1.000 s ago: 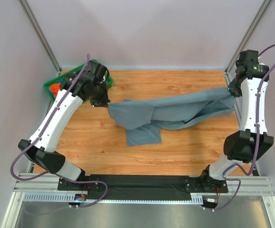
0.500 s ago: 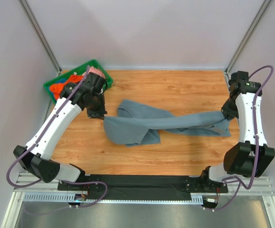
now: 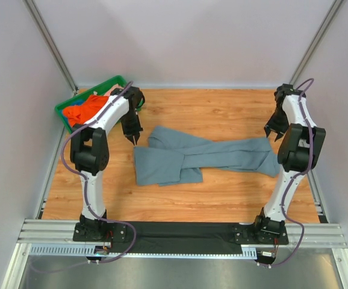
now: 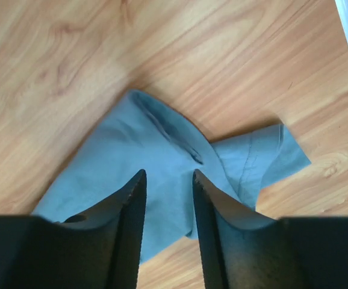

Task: Fold and stack the t-shirts
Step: Flatten the tshirt out

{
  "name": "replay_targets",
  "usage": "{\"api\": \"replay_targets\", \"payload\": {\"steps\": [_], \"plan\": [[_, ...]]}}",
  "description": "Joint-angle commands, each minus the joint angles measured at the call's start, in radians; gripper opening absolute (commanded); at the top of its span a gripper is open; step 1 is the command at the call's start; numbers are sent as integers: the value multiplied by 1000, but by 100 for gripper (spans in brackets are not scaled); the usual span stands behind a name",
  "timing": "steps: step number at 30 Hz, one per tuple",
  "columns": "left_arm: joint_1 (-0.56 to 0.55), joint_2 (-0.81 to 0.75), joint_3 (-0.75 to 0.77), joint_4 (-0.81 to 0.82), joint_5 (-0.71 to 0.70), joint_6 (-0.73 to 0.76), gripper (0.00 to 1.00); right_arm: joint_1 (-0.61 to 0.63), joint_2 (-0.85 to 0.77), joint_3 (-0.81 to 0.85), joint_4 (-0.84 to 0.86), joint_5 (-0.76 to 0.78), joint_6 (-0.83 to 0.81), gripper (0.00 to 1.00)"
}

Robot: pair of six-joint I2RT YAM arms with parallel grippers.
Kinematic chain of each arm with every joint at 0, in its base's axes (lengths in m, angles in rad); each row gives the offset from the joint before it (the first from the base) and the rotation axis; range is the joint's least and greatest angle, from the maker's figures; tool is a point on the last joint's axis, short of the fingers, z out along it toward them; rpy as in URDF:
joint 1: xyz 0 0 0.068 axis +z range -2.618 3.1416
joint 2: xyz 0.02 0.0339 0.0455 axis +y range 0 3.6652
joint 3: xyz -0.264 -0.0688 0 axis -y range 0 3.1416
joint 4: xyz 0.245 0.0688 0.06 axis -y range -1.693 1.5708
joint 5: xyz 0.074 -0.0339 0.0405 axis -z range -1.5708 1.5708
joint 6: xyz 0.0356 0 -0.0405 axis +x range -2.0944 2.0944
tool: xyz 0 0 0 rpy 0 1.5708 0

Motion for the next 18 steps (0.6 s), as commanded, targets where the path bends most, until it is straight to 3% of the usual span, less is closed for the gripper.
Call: {"api": "replay_targets", "payload": {"steps": [1, 2, 5, 9, 12, 18], "plan": [[10, 44, 207, -31, -10, 33, 16, -17, -27, 123, -106, 62, 89, 44], [10, 56, 234, -39, -12, 34, 33, -19, -49, 122, -132, 68, 116, 47], [10, 39, 252, -36, -20, 37, 48, -17, -115, 44, -123, 18, 216, 50], [10, -97, 109, 19, 18, 49, 51, -19, -170, -122, -79, -19, 344, 49], [10, -207, -33, 113, 92, 56, 51, -21, -185, -218, 3, -45, 423, 43], [8, -326, -199, 145, 143, 42, 51, -36, -140, -251, 84, -56, 486, 35]]}}
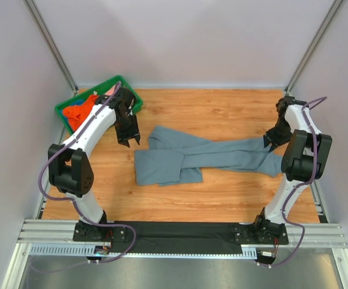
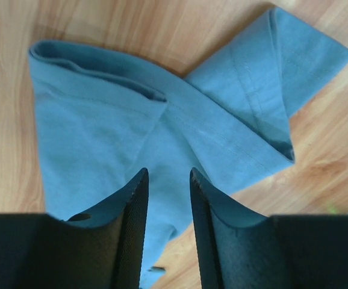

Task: Fold and stack the t-shirts
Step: Flatten the tshirt out

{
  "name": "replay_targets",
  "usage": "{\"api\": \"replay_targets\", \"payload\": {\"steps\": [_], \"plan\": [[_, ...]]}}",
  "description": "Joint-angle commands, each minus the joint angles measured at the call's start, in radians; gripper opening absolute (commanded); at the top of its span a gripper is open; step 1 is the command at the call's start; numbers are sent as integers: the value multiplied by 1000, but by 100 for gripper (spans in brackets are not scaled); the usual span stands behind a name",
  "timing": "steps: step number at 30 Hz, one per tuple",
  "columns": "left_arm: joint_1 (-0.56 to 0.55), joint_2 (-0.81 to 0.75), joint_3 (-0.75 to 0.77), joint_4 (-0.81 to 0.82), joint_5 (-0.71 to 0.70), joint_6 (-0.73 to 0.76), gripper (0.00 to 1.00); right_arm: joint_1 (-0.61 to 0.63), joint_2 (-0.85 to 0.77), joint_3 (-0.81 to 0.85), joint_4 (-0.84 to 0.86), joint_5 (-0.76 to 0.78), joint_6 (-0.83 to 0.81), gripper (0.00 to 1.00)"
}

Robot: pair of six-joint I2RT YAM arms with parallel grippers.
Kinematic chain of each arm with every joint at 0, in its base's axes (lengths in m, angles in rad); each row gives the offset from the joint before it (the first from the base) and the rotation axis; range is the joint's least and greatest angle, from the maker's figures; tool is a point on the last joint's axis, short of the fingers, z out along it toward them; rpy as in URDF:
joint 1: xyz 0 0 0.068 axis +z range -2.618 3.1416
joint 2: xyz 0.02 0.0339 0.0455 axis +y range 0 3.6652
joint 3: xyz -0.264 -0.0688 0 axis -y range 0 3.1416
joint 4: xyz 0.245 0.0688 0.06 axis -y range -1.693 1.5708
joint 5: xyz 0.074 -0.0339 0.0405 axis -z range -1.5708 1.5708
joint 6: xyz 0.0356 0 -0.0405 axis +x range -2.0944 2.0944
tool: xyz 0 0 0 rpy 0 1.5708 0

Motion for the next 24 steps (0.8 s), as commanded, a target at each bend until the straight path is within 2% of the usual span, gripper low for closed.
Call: {"api": "replay_targets", "payload": {"steps": [1, 10, 24], "plan": [[-2, -69, -51, 51, 54, 8, 51, -15, 28, 4, 98, -5, 96, 34], [-2, -90, -75, 29, 42, 26, 51, -37, 57, -23, 201, 18, 142, 34], [-2, -112, -75, 8, 66, 22, 52, -54, 66, -57, 202, 42, 179, 34]]}}
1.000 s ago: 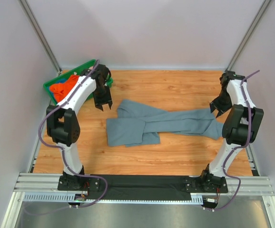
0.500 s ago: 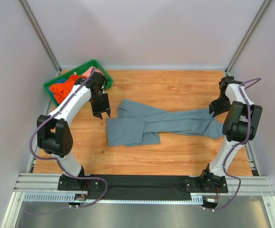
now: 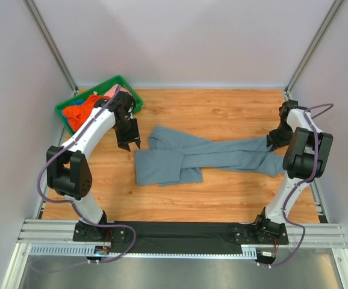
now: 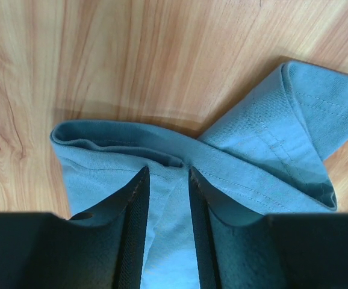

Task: Fold and stack the t-shirts
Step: Flatten the tshirt out

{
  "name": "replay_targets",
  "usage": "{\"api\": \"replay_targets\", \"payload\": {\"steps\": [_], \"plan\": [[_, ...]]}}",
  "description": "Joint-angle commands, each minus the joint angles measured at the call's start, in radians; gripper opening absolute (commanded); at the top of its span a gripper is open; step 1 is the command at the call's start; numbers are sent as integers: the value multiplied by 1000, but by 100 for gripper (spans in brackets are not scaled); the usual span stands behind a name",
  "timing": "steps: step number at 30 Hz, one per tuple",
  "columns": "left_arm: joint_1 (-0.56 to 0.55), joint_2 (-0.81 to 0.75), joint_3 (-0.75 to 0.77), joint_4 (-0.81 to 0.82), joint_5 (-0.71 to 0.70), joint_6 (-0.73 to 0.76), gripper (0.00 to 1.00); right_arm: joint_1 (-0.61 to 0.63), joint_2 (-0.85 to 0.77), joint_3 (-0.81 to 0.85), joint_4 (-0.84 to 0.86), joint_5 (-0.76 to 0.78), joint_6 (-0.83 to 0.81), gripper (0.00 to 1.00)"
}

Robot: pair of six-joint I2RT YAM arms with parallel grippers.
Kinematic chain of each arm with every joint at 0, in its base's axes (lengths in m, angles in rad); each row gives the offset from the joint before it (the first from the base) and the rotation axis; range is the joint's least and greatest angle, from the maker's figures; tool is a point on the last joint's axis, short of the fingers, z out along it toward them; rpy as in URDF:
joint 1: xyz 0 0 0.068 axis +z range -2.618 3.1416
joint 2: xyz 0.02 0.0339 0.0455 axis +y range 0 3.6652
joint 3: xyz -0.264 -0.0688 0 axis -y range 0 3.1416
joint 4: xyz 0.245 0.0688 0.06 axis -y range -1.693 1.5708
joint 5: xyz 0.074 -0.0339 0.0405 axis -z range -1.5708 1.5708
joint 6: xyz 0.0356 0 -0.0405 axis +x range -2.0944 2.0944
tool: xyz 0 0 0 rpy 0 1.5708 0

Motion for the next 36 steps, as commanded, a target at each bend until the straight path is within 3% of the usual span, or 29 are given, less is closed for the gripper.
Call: {"api": "replay_targets", "payload": {"steps": [1, 9, 13, 14, 19, 25, 36], "plan": [[0, -59, 0, -7, 14, 13, 52, -2, 19, -6, 26, 36, 35, 34], [0, -87, -103, 18, 51, -33, 52, -3, 45, -35, 66, 82, 46, 28], [0, -96, -153, 18, 42, -55, 52, -6, 36, -56, 107, 69, 41, 10], [0, -103, -164, 19, 40, -70, 52, -6, 24, -61, 120, 58, 35, 1], [0, -201, -318, 91, 89, -153, 52, -5, -2, -41, 108, -11, 5, 0], [0, -304, -561, 340, 126, -213, 52, -5, -47, -67, 117, -59, -14, 0], [0, -294, -724, 567, 109, -168, 49, -3, -67, -47, 121, -103, -48, 0]]}}
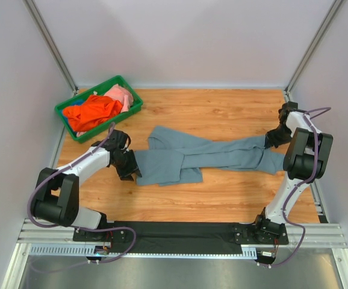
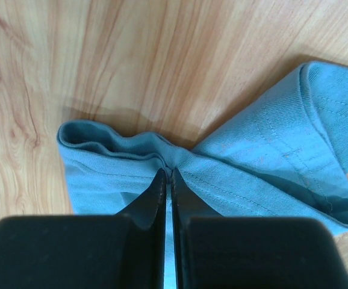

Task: Fold and stack the t-shirts
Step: Flatten the tshirt out

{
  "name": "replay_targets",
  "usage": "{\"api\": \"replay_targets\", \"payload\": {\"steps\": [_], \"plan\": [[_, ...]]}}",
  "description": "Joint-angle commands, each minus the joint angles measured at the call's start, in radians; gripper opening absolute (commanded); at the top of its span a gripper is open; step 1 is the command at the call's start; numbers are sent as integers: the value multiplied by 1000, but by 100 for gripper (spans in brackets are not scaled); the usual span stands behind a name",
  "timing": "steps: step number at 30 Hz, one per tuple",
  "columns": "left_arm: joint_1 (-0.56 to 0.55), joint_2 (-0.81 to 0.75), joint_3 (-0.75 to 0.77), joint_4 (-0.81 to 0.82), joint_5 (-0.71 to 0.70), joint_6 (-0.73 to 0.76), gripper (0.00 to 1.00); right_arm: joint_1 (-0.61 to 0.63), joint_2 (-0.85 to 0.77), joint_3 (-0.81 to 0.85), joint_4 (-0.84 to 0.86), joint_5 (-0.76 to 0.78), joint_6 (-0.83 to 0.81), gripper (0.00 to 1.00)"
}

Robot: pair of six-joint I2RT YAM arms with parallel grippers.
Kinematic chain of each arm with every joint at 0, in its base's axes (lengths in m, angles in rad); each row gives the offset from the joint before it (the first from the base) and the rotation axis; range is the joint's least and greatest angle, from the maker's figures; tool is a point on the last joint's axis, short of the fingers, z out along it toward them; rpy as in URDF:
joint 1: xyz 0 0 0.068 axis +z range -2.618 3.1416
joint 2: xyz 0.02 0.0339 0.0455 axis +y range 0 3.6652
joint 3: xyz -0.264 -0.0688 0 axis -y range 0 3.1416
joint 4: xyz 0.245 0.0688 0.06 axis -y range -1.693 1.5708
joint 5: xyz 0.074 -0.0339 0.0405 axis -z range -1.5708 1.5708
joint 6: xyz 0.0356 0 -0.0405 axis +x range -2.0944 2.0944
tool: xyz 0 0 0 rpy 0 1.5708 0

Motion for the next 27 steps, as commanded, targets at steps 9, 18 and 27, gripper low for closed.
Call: {"api": "replay_targets", "payload": {"steps": [9, 18, 27], "plan": [[-27, -12, -110, 169, 32, -29, 46, -3, -50, 5, 26, -14, -25, 0], [-67, -45, -141, 183, 6, -41, 45, -2, -56, -12, 30, -14, -27, 0], [-67, 8, -121, 198, -23, -44, 29, -3, -79, -11, 27, -20, -68, 0]]}}
